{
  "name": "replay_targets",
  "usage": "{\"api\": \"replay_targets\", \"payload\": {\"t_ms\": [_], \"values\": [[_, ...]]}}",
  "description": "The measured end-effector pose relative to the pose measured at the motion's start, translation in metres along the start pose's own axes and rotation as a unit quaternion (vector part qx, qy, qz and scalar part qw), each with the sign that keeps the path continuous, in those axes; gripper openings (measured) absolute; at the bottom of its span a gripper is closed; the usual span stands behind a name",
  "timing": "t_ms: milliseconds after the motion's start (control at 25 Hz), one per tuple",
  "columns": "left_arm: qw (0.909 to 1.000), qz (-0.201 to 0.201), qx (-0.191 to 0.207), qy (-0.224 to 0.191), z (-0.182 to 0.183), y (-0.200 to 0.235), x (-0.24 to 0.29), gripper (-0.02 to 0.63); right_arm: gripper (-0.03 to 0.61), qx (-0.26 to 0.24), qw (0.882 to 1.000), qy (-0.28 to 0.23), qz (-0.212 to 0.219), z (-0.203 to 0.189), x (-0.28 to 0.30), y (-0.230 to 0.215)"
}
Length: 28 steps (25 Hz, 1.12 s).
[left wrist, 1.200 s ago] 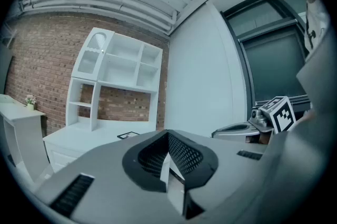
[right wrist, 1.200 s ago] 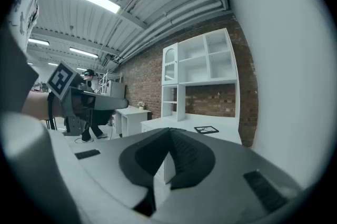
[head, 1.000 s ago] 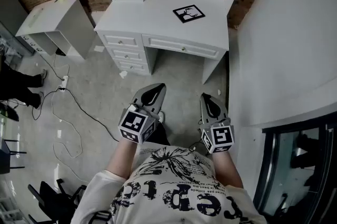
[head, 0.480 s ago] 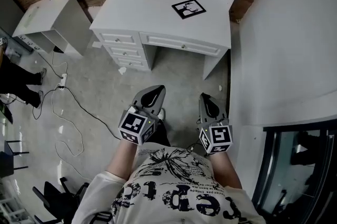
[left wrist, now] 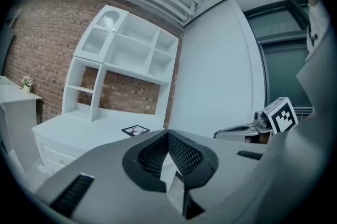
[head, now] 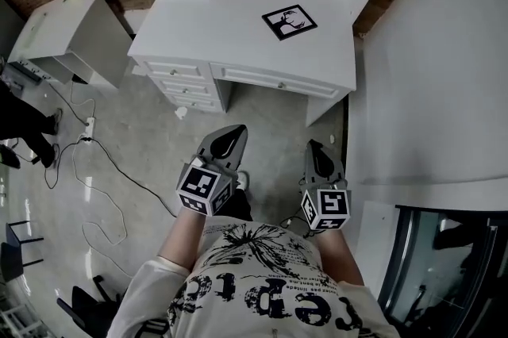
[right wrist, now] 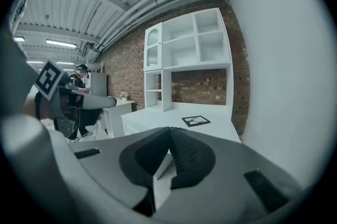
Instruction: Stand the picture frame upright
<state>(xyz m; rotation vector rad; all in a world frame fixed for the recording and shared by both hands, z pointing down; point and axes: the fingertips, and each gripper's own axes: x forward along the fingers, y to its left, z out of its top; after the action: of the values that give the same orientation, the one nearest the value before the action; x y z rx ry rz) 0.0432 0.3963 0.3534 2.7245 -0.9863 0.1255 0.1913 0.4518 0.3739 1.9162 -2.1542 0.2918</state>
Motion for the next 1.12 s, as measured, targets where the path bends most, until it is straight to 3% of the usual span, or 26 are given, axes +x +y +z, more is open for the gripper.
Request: {"api": "replay_targets", "payload": {"t_ms": [240, 520, 1120], "values": [[1.0000, -0.003, 0.008, -0.005, 0.018, 0.071, 0.031, 0.012, 0.002, 0.012, 1.000, 0.014, -0.025, 0.012, 0.076, -0.001], [1.0000, 0.006, 0.002, 0.002, 0.028, 0.141, 0.059, 0.012, 0.002, 0.011, 1.000, 0.016, -0.024, 0.030, 0.150, 0.007], [0.9997, 0.020, -0.009, 0.013, 0.030, 0.200, 0.131, 0.012, 0.002, 0.003, 0.999, 0.043, 0.006, 0.038, 0.264, -0.017]]}}
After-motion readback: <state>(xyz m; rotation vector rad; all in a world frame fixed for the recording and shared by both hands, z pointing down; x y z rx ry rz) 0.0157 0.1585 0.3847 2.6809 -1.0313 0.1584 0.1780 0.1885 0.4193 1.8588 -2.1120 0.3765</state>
